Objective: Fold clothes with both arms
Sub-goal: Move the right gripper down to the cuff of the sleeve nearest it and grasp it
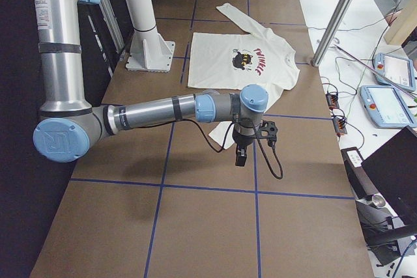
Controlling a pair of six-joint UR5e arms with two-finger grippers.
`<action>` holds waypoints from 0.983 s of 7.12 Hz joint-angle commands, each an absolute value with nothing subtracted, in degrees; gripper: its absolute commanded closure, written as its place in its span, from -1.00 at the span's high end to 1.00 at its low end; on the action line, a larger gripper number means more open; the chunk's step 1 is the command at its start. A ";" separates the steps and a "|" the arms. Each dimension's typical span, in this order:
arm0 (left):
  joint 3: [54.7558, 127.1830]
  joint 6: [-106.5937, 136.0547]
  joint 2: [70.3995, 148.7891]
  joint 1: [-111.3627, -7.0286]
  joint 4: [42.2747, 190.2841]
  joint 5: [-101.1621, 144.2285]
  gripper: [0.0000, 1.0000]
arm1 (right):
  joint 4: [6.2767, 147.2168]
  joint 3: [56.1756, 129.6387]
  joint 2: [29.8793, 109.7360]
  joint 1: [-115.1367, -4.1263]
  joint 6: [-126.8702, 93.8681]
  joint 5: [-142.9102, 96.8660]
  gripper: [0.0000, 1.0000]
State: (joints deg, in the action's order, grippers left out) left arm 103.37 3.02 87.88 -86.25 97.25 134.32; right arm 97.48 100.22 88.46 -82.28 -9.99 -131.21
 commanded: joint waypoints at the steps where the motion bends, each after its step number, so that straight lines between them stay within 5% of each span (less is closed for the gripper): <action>1: 104.75 2.99 87.11 -86.13 96.86 134.21 0.99 | 97.47 100.20 88.77 -82.44 -9.85 -131.39 1.00; 7: 104.24 2.81 87.10 -85.96 97.65 134.30 0.99 | 75.63 96.62 89.03 -66.55 -33.99 -131.57 1.00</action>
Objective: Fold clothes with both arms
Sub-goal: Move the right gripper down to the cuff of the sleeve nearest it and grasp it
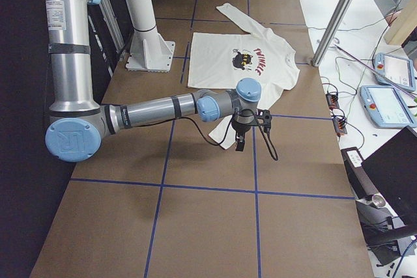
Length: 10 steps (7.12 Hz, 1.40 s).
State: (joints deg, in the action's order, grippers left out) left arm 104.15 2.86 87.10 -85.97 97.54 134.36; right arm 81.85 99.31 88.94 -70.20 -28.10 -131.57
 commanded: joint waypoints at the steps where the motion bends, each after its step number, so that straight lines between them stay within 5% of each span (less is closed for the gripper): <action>1: 104.33 2.81 87.10 -85.96 97.65 134.30 0.99 | 70.71 92.76 89.56 -66.27 -34.01 -131.66 1.00; 3: 104.41 2.73 87.19 -85.96 97.65 134.30 0.99 | 61.04 88.17 90.53 -60.67 -42.32 -131.66 0.91; 7: 104.41 2.55 87.10 -85.96 97.65 134.30 0.99 | 56.95 87.19 90.96 -58.10 -50.98 -131.31 -0.31; 10: 104.50 2.46 87.10 -86.04 97.65 134.30 0.99 | 56.95 87.19 90.97 -58.18 -50.63 -131.22 -0.49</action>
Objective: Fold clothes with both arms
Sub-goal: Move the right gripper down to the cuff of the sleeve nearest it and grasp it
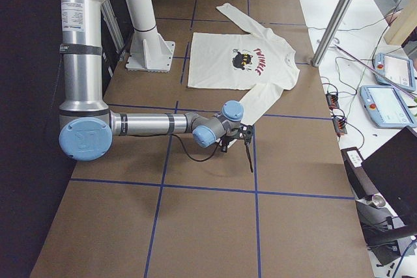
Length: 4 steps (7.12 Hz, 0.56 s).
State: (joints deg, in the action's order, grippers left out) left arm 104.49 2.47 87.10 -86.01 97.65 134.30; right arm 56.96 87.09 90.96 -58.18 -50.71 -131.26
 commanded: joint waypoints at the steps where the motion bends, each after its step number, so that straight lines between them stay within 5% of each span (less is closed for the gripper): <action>1: 104.50 2.46 87.10 -86.04 97.65 134.30 0.99 | 56.95 86.93 90.53 -58.18 -50.63 -131.05 0.10; 4: 104.41 2.37 87.10 -86.04 97.65 134.30 0.99 | 57.04 86.57 90.62 -58.18 -50.63 -128.94 0.27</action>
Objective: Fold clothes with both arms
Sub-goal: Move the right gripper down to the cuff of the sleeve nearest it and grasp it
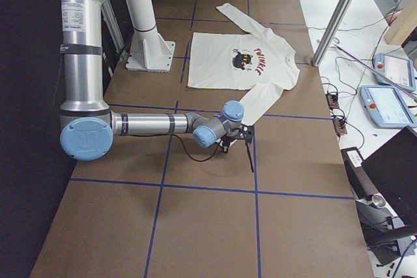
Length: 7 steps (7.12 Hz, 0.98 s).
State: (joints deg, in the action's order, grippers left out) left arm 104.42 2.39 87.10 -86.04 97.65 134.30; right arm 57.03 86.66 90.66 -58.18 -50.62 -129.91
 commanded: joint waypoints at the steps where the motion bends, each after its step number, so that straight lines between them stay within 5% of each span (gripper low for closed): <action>1: 104.41 2.37 87.01 -86.04 97.65 134.30 0.99 | 57.04 86.57 90.53 -58.18 -50.63 -128.76 0.12; 2: 104.41 2.37 87.10 -86.04 97.65 134.30 0.99 | 57.04 86.57 90.53 -58.18 -50.89 -128.76 -0.99; 7: 104.41 2.37 87.01 -86.04 97.65 134.30 0.99 | 57.83 95.85 88.69 -58.01 -57.87 -128.84 -1.00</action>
State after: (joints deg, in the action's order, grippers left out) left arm 104.41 2.37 87.01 -86.04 97.65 134.30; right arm 57.50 91.79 89.80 -58.10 -53.57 -128.43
